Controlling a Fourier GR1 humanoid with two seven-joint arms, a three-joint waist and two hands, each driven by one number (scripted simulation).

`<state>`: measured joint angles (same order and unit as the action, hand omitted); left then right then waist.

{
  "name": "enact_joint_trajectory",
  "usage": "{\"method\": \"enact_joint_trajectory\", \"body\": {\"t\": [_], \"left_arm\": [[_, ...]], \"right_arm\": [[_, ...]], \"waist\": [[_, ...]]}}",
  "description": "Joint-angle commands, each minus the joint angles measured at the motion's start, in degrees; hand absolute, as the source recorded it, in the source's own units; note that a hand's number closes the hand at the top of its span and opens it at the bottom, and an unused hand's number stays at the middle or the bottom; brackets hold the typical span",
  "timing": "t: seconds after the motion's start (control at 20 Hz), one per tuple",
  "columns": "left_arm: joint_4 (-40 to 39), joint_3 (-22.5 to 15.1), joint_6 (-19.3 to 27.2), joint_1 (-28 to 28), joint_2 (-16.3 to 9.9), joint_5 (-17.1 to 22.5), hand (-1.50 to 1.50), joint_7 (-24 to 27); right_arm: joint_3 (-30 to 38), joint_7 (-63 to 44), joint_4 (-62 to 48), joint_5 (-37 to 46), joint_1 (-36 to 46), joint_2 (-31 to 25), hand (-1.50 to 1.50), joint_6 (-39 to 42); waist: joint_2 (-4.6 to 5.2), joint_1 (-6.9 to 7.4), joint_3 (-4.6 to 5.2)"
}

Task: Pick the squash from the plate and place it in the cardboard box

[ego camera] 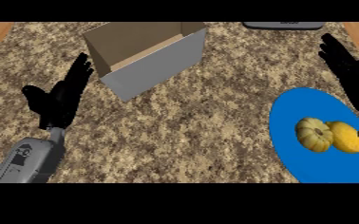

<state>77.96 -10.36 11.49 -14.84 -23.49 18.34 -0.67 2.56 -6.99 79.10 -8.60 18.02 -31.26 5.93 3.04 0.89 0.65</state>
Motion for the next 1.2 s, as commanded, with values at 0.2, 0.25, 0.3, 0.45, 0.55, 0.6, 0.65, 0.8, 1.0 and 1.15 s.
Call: {"method": "enact_joint_trajectory", "body": {"t": [0.2, 0.25, 0.3, 0.45, 0.55, 0.6, 0.65, 0.8, 1.0, 1.15], "left_arm": [[-3.30, -0.48, 1.96, 6.57, -6.56, -7.67, 0.00, 2.70], [-2.80, -0.64, 2.41, 7.16, -7.95, -8.80, 0.00, 2.28], [-3.34, -0.81, 0.70, 6.35, -4.89, -5.34, 0.00, 1.08], [-3.02, -1.82, 2.53, 9.20, -6.86, -9.09, 0.00, 2.47], [-2.70, -2.95, 2.26, 8.91, -6.00, -9.97, 0.00, 3.88], [-2.10, -3.78, 1.90, 10.90, -6.29, -10.50, 0.00, 4.55], [-1.87, -3.98, 2.65, 8.71, -6.20, -11.30, 0.00, 3.09], [-1.86, -5.33, 2.64, 8.75, -4.33, -12.24, 0.00, 4.78], [-2.40, -5.17, 0.38, 9.69, -5.35, -12.36, 0.00, 6.29], [-2.18, -5.14, -0.30, 7.02, -5.43, -12.99, 0.00, 3.70]], "right_arm": [[14.03, 26.43, 6.12, -2.30, -13.24, -3.00, -1.50, -2.33], [17.18, 29.86, 6.61, -3.19, -13.34, -3.46, -1.50, -3.03], [20.35, 25.56, 7.42, -11.70, -3.91, 5.66, -1.50, -9.20], [28.96, 37.86, -0.62, -3.16, -22.08, 1.05, -1.50, -12.96], [30.29, 50.97, 0.86, -4.56, -25.49, 3.59, -1.50, -8.77], [30.63, 55.64, 1.78, -3.30, -28.48, 3.03, -1.50, -6.98], [29.12, 60.27, 3.30, 0.07, -31.52, 4.32, -1.50, -7.38], [29.39, 65.49, 5.43, 6.60, -41.58, 3.29, -1.50, -8.06], [30.68, 63.58, 14.08, 12.04, -53.82, 6.60, -1.50, -12.66], [27.54, 57.57, 23.05, 16.50, -60.09, 9.18, -1.50, -12.19]], "waist": [[-4.76, -8.93, -1.31], [-5.44, -9.75, -1.60], [-9.83, -11.26, -4.66], [-4.14, -10.15, -1.53], [-3.91, -8.16, -1.29], [-4.08, -7.47, -1.21], [-3.79, -6.95, -1.06], [-3.43, -5.26, -0.69], [-3.30, -3.93, -0.48], [-3.09, -2.78, -0.49]]}}
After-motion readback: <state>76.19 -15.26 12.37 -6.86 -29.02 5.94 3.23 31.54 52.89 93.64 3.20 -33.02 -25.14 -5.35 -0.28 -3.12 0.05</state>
